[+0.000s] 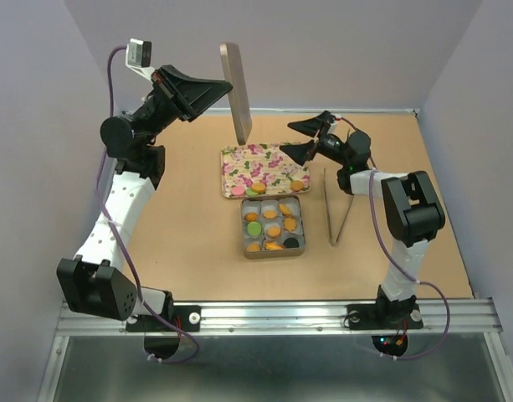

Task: Pack the cookies

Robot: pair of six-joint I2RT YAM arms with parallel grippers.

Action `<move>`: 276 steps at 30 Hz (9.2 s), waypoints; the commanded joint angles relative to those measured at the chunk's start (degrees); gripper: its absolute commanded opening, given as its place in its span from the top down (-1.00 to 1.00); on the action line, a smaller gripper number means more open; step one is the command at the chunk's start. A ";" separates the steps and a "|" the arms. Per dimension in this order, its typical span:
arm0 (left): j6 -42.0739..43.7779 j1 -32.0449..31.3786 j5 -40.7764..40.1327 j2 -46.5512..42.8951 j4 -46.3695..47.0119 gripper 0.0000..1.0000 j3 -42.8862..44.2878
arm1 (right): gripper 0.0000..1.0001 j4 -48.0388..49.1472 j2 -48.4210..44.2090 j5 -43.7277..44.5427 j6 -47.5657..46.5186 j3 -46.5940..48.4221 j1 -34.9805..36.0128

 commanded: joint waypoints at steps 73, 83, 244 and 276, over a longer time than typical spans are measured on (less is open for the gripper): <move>-36.67 15.87 -0.36 8.04 61.84 0.04 -31.75 | 0.99 38.83 -3.47 4.71 11.99 18.85 3.99; -26.85 18.78 9.04 6.82 57.82 -0.08 -40.46 | 0.99 26.81 -15.84 -7.93 1.03 -0.03 0.46; 38.05 -18.21 -29.53 -1.01 -39.06 0.56 -46.10 | 0.48 -56.27 -26.86 21.50 -52.87 -22.05 3.80; 43.14 -18.75 -44.64 -9.71 -58.30 0.55 -34.68 | -0.49 -71.72 -33.98 28.24 -62.60 -13.19 4.15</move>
